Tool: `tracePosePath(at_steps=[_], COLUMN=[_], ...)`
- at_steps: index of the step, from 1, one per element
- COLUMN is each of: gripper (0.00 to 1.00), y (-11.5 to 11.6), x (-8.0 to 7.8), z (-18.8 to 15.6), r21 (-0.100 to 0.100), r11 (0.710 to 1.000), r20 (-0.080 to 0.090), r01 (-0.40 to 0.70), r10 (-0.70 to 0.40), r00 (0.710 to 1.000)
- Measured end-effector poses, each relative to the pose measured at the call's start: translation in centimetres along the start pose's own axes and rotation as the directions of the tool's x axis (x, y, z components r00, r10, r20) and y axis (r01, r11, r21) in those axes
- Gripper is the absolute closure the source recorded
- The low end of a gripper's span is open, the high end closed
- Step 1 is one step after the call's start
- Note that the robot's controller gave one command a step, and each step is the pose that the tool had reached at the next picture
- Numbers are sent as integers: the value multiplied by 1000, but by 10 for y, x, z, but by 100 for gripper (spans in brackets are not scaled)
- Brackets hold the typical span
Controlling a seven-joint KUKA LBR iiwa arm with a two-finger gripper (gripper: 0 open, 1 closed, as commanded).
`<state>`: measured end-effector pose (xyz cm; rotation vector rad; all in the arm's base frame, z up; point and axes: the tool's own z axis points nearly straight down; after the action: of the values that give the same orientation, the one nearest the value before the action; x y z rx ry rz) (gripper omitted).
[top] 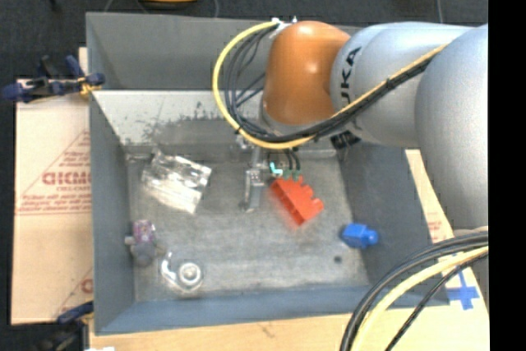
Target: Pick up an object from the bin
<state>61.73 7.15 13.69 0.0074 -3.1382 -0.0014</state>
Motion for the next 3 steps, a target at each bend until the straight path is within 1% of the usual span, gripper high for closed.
tracePosePath(at_steps=[1, 2, 3], gripper=[0, 0, 0], y=[69, 90, 140], x=[-27, -30, -17], z=[34, 68, 65], r21=[-2, 1, 2], r11=[999, 997, 923], r20=[7, 6, 11], r01=[49, 83, 385], r10=[-49, -83, -385], r00=[999, 997, 923])
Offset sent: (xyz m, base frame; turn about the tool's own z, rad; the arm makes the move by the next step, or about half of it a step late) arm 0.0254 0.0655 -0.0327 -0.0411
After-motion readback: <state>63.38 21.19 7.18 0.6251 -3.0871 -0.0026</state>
